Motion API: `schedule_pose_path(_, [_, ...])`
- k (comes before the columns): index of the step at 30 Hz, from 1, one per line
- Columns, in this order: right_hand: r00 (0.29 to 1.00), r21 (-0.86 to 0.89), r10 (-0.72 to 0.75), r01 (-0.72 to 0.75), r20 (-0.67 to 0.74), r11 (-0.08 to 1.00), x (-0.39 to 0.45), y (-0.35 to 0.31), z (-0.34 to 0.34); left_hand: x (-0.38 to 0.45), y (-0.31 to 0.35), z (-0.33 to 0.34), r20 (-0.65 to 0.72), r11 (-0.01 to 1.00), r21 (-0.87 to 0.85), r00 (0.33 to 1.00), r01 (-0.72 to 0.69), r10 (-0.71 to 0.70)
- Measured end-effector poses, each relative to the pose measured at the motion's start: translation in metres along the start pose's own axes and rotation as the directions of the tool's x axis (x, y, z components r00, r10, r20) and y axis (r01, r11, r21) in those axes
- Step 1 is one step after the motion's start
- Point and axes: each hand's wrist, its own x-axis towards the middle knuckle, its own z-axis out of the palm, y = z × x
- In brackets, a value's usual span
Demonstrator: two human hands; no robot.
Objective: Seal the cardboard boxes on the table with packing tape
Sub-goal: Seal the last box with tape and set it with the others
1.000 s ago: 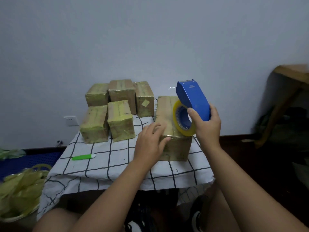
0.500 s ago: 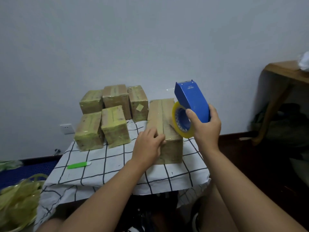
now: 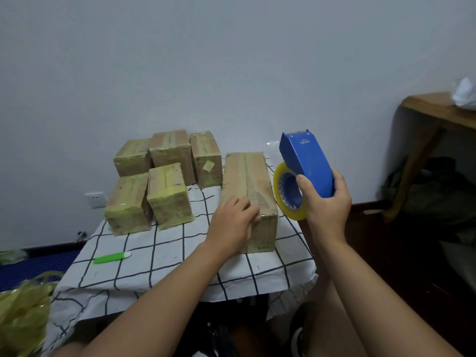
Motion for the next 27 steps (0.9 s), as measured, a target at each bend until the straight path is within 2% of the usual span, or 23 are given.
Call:
schedule_pose_path(4, [1.0, 0.005, 0.001, -0.001, 0.006, 1.0, 0.0, 0.001, -0.006, -0.001, -0.001, -0.002, 0.1, 0.999, 0.031, 0.995, 0.018, -0.021])
schedule_pose_path(8, [1.0, 0.018, 0.012, -0.012, -0.004, 1.0, -0.003, 0.002, -0.01, 0.003, 0.001, -0.001, 0.108, 0.999, 0.035, 0.994, -0.002, -0.001])
schedule_pose_path(10, [1.0, 0.023, 0.021, -0.021, -0.007, 1.0, -0.004, 0.001, -0.012, 0.006, 0.003, -0.005, 0.159, 0.999, 0.035, 0.987, 0.025, -0.03])
schedule_pose_path(13, [0.999, 0.026, 0.034, -0.034, -0.014, 0.999, -0.004, 0.0, -0.016, 0.004, 0.002, -0.009, 0.365, 0.988, 0.116, 0.921, 0.098, -0.134])
schedule_pose_path(16, [0.999, 0.009, 0.048, -0.047, -0.015, 0.999, -0.005, 0.001, -0.02, 0.002, -0.002, -0.012, 0.457, 0.976, 0.192, 0.872, 0.098, -0.178])
schedule_pose_path(27, [0.999, 0.013, 0.004, -0.003, -0.048, 1.0, 0.008, 0.008, -0.023, 0.03, -0.007, -0.007, 0.329, 0.978, 0.157, 0.926, 0.139, -0.185])
